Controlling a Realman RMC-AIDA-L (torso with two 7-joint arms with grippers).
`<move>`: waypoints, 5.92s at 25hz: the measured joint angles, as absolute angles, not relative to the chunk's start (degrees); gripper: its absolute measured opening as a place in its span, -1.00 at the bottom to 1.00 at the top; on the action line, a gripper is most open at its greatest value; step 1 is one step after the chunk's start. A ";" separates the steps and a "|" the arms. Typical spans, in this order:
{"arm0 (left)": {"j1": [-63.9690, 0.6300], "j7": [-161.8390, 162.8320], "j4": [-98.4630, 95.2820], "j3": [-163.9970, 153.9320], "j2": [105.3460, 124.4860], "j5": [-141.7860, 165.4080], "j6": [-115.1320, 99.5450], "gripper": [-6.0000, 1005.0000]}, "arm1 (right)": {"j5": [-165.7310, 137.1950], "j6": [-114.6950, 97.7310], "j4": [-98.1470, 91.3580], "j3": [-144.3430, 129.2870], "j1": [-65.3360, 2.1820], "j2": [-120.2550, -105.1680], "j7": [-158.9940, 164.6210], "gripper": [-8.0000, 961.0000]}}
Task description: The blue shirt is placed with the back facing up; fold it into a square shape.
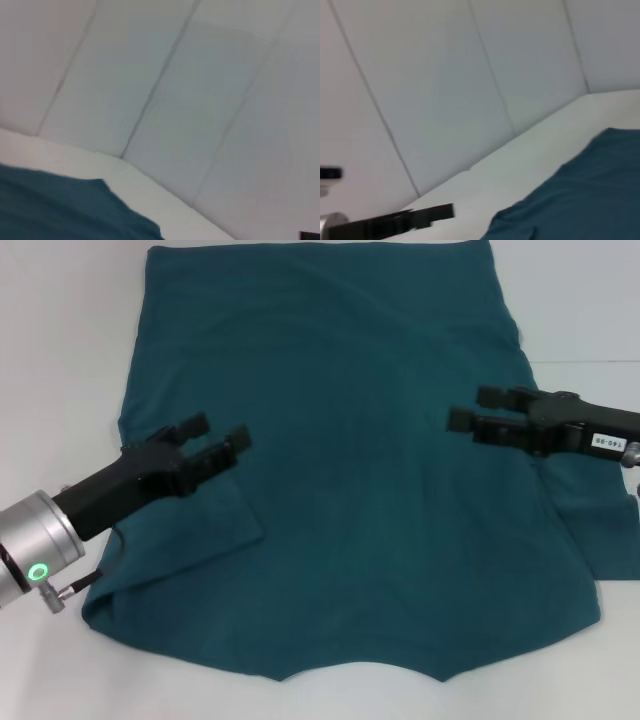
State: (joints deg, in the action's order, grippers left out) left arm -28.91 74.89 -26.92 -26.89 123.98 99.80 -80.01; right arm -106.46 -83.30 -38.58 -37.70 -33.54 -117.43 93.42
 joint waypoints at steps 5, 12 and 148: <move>-29.03 66.54 -26.87 -29.63 123.99 100.40 -81.85 0.67 | -106.56 -79.50 -38.62 -37.02 -32.44 -117.98 99.48 0.74; -28.60 63.92 -29.73 -39.60 123.95 103.23 -80.08 0.66 | -106.51 -75.70 -39.20 -36.08 -29.72 -117.47 112.31 0.73; -29.30 64.46 -29.57 -41.48 123.84 106.32 -76.20 0.65 | -111.49 -65.95 -29.61 -39.23 -40.68 -116.96 113.13 -0.66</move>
State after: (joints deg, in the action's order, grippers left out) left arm -29.30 64.46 -29.57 -41.48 123.84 106.32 -76.20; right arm -111.49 -65.95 -29.61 -39.23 -40.68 -116.96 113.13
